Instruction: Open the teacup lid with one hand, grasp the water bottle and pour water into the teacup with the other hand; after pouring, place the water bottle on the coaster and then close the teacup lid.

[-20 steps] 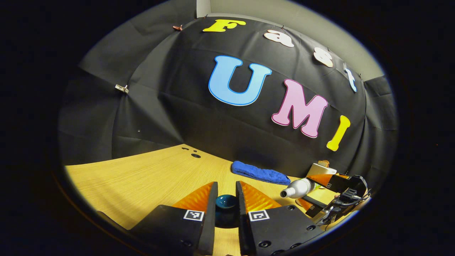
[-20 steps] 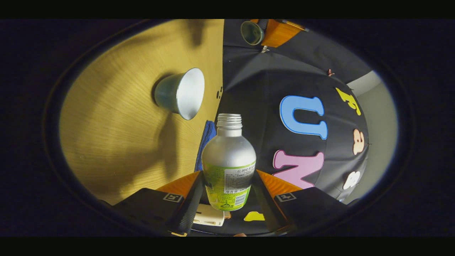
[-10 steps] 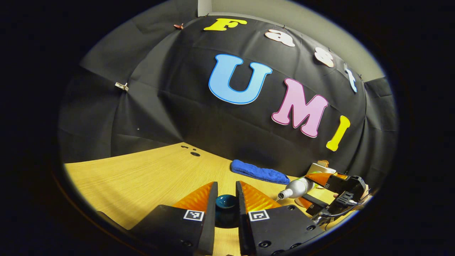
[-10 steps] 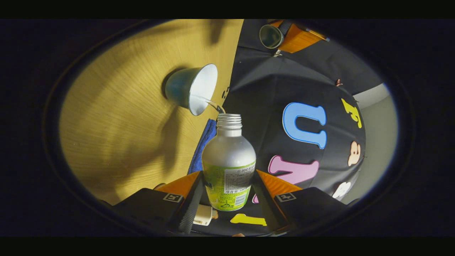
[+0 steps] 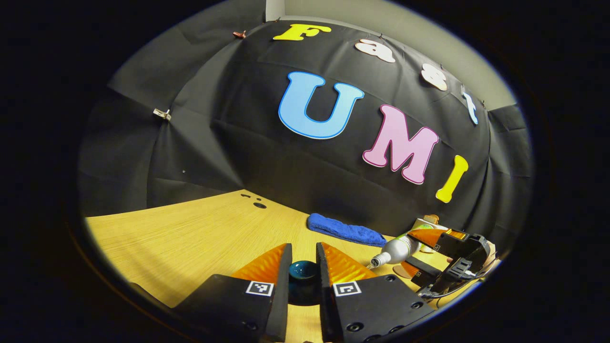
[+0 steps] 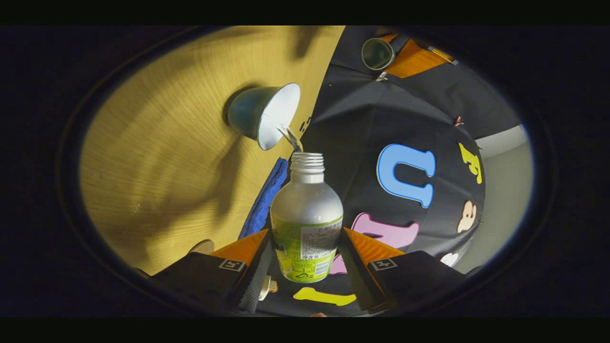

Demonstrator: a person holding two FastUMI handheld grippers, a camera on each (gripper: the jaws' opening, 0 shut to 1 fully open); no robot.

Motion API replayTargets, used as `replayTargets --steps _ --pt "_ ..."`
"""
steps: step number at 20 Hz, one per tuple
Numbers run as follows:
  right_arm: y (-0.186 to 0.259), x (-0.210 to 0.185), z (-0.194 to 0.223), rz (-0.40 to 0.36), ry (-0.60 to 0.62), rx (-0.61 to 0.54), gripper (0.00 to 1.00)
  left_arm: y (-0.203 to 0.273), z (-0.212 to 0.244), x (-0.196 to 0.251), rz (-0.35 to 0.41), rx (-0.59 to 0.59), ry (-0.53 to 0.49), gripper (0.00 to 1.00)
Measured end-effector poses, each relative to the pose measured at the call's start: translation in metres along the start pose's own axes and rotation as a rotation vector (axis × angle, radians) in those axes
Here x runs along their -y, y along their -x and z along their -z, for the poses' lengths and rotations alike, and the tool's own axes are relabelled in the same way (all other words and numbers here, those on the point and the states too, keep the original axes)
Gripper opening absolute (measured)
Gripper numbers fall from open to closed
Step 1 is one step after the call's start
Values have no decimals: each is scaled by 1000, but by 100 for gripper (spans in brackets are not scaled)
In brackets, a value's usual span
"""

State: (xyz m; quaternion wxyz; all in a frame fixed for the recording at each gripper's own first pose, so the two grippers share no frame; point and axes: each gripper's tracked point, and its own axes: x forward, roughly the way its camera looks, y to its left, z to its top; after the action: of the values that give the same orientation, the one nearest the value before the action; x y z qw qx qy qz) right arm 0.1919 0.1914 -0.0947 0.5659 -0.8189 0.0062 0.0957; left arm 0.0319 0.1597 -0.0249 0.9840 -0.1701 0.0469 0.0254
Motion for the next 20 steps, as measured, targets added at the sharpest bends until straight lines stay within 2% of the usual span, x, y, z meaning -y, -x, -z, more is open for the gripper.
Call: replayTargets --steps 20 --pt "2 43 -10 83 216 43 79 2 -2 2 9 4 13 31"
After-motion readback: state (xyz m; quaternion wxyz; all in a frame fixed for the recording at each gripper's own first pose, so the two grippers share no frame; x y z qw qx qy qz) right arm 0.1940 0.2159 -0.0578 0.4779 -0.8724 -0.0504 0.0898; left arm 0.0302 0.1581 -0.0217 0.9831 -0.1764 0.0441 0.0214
